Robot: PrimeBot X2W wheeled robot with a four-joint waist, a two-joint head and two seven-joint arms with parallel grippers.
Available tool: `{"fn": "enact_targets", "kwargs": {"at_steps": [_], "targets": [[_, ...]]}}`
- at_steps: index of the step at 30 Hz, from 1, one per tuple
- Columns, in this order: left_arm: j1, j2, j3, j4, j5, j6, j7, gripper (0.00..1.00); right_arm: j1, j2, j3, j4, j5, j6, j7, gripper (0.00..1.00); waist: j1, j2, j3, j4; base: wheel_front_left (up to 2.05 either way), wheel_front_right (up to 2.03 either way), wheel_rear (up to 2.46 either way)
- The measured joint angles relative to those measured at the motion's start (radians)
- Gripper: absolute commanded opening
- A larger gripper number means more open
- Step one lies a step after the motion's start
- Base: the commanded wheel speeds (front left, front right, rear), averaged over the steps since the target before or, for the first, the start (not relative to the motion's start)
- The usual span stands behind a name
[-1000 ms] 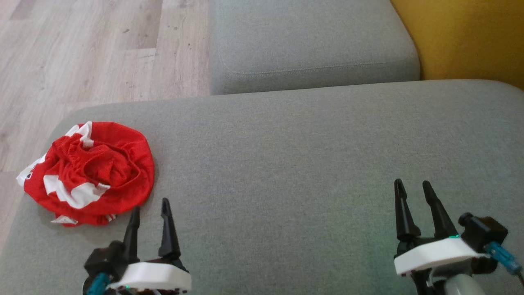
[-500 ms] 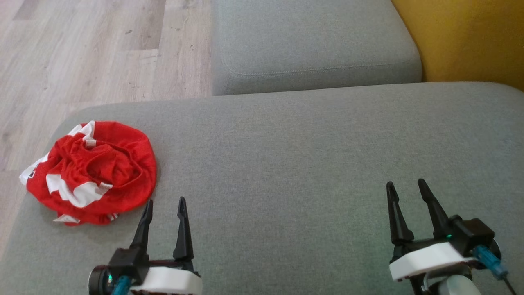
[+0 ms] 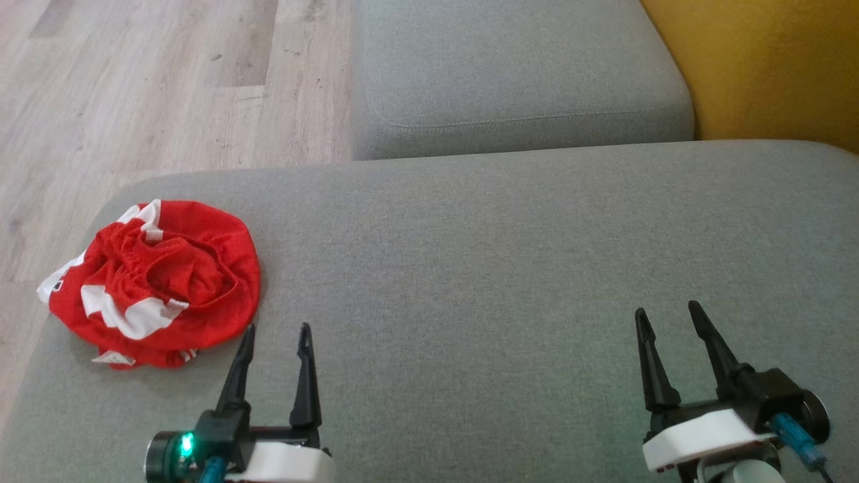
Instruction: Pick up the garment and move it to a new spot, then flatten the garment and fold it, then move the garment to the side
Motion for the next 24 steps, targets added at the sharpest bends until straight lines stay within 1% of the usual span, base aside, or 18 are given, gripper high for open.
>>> {"fn": "enact_targets", "kwargs": {"at_steps": [9,14,19,24], "targets": [[0.000,0.000,0.012,0.003,-0.007,-0.001,0.000,1.00,0.000,0.000,-0.011,0.009,0.000,0.000,0.000,1.00,0.0000,0.0000,0.002,0.000,0.00,0.00,0.00],[0.000,0.000,0.014,0.009,-0.007,0.000,0.000,1.00,0.001,0.000,-0.022,0.009,0.000,0.000,0.000,1.00,0.0000,0.0000,0.003,0.017,0.00,0.00,0.00],[0.000,0.001,0.020,0.009,-0.006,0.000,0.000,1.00,0.013,0.000,-0.022,0.005,0.018,0.000,0.000,1.00,0.0000,0.0000,0.006,0.082,0.00,0.00,0.00],[0.001,0.002,0.061,0.003,0.014,0.000,0.000,1.00,0.017,0.000,-0.021,-0.009,0.021,0.000,0.000,1.00,0.0000,0.0000,0.014,0.179,0.00,0.00,0.00]]}}
